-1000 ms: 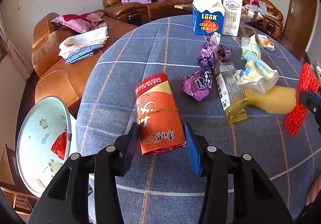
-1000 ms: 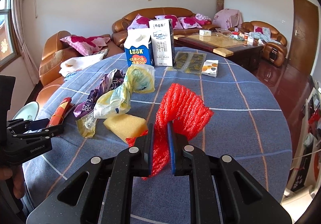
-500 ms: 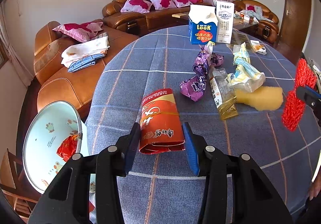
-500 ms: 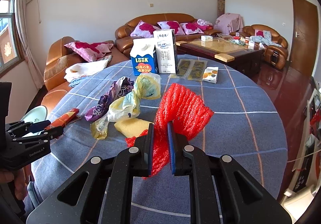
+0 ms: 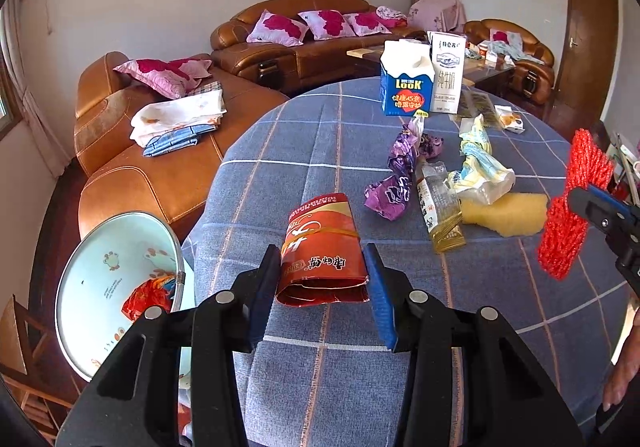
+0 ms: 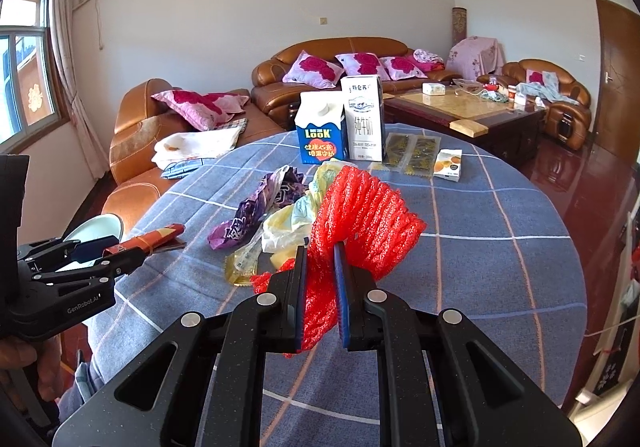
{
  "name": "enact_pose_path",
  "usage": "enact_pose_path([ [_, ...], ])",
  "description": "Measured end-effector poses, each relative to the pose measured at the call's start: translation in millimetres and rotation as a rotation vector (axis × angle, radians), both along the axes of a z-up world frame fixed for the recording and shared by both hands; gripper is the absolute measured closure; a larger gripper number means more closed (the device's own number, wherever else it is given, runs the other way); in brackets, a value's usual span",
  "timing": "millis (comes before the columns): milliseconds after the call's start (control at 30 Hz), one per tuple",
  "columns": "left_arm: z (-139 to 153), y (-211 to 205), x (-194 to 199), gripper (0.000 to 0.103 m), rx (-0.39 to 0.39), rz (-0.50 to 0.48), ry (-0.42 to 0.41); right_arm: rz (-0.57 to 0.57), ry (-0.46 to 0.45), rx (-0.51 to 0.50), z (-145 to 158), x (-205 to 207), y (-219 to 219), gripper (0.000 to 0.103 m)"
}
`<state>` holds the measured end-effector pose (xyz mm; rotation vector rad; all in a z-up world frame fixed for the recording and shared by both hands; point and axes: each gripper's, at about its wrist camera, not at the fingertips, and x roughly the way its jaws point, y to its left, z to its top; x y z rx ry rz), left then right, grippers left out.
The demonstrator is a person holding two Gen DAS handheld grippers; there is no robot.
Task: Collect trash
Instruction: 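Carry the paper tube and the red mesh over the teal bucket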
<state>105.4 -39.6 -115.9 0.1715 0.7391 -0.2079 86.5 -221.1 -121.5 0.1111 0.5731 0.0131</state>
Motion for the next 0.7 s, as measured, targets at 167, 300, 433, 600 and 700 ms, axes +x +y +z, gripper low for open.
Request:
enact_pose_path([
  [167, 10, 8, -6, 0.061, 0.014, 0.042, -0.062, 0.058, -0.03, -0.013, 5, 3, 15, 0.09],
  [300, 18, 17, -7, 0.061, 0.018, 0.08, -0.093, 0.093, -0.047, -0.009, 7, 14, 25, 0.09],
  [433, 24, 29, -7, 0.061, 0.006, 0.113, -0.108, 0.128, -0.064, -0.011, 10, 26, 36, 0.09],
  [600, 31, 44, -9, 0.061, -0.006, 0.143, -0.126, 0.171, -0.089, -0.022, 15, 39, 52, 0.09],
  [700, 34, 52, -10, 0.061, -0.004, 0.162, -0.144, 0.196, -0.102, -0.038, 18, 48, 63, 0.09],
])
